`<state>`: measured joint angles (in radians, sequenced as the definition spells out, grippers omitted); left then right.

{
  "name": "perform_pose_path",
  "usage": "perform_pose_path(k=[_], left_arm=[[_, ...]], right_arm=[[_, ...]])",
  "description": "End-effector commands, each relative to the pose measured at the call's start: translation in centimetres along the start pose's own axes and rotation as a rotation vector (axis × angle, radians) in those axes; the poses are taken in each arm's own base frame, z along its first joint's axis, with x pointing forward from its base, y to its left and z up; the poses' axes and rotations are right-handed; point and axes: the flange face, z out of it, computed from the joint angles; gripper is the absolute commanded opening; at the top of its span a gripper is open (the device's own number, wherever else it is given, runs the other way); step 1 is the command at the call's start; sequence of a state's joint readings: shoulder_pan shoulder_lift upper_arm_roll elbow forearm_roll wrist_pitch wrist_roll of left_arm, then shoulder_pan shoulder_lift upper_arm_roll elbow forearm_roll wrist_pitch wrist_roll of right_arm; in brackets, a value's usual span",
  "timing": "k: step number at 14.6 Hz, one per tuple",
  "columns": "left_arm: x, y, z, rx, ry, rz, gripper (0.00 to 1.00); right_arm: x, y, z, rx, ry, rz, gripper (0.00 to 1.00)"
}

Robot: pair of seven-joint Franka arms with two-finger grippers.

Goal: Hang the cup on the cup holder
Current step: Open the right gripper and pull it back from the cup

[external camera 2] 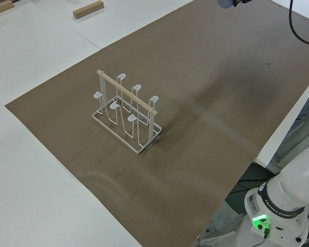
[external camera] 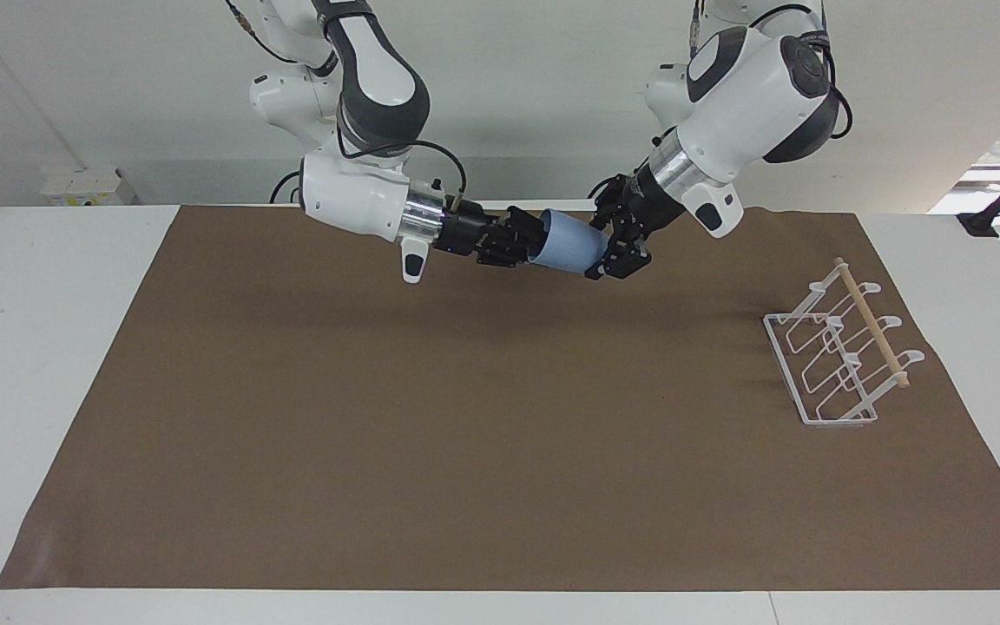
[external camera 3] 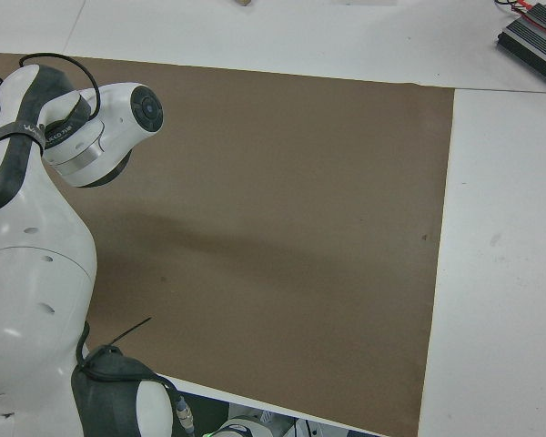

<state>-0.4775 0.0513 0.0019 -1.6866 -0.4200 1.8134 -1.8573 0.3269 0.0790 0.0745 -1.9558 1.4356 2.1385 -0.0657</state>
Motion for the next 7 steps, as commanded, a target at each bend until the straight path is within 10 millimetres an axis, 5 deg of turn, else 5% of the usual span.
perform_pose_path(k=[1,5,7], left_arm=[[3.9,0.9,-0.7,0.004,0.119,-0.036,0.00],[10.6,3.0,-0.5,-0.048,0.508,0.017,0.00],[12.6,3.6,-0.8,-0.042,0.750,0.087,0.00]], right_arm=[[3.0,0.9,-7.0,0.044,-0.012,0.031,0.99],[7.0,4.4,-20.1,-0.139,0.098,-0.044,0.99],[7.6,4.3,-25.8,-0.331,0.131,-0.110,0.99]])
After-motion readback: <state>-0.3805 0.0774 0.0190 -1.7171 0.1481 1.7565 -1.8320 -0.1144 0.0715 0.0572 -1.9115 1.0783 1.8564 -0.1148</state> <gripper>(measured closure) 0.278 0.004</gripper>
